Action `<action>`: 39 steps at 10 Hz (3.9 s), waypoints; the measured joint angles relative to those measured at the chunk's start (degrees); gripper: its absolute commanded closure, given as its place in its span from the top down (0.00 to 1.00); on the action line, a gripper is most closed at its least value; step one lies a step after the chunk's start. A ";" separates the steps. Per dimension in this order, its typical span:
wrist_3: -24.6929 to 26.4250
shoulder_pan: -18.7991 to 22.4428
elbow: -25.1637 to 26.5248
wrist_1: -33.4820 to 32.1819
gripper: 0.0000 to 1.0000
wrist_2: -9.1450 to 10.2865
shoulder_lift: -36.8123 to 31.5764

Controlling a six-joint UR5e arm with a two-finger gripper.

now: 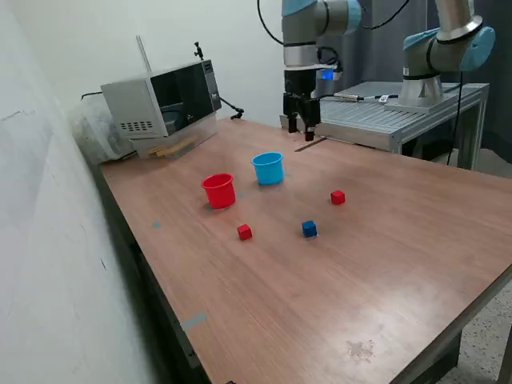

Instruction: Place red objects in the red bin, and blue objects in the blue bin.

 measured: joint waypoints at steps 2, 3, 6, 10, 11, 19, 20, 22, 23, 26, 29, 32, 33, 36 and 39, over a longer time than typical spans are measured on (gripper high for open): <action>5.09 7.29 -2.61 1.18 1.00 0.17 -0.30; 8.16 9.61 -4.72 1.43 1.00 0.23 0.56; 16.09 12.24 -13.54 2.02 1.00 0.12 8.38; 21.46 12.13 -23.68 2.25 1.00 -0.36 20.86; 22.06 11.94 -24.94 2.23 1.00 -0.58 23.19; 22.53 7.90 -27.94 1.78 0.00 -1.87 29.76; 22.14 7.82 -27.75 1.78 0.00 -1.76 29.85; 20.47 8.60 -27.31 1.92 0.00 -1.49 29.77; 19.66 9.18 -27.17 2.02 0.00 -1.43 29.66; 16.09 9.84 -27.06 2.59 0.00 -0.39 28.10; 11.73 9.15 -24.59 3.51 0.00 0.05 22.31; 9.05 1.74 -17.58 3.64 0.00 -0.15 14.53; 8.31 -1.93 -15.48 3.67 0.00 -0.25 13.31; 6.72 -10.76 -12.08 3.76 0.00 -0.45 12.22; 5.82 -14.39 -9.90 3.79 0.00 -0.61 11.41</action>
